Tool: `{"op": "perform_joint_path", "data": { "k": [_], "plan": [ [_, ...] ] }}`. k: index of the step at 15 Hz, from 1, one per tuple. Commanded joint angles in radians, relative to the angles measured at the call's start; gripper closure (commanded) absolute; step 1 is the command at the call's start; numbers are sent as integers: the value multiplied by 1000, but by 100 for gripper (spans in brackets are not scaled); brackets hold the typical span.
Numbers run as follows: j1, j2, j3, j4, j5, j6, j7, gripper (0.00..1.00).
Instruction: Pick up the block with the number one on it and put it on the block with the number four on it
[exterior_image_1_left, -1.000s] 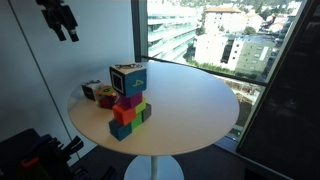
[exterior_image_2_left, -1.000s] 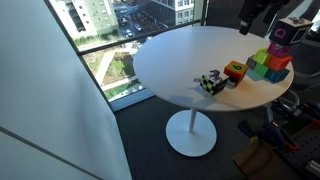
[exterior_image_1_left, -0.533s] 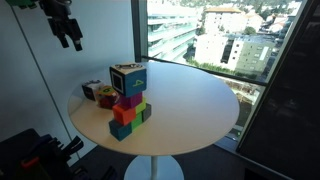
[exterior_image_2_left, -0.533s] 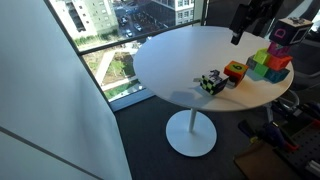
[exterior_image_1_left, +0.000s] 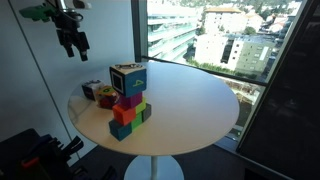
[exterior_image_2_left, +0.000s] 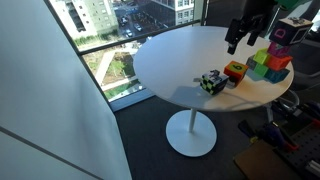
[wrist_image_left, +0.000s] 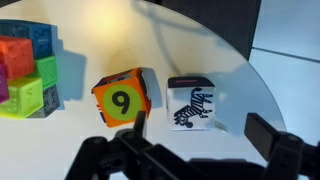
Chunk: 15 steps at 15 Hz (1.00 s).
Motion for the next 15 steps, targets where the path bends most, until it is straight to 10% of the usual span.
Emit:
{"op": "perform_joint_path", "data": {
  "k": [1,15],
  "plan": [
    [7,51,-14,31,10,27,-40,0],
    [6,62,-7,25,-5,64,-25,0]
  ]
}}
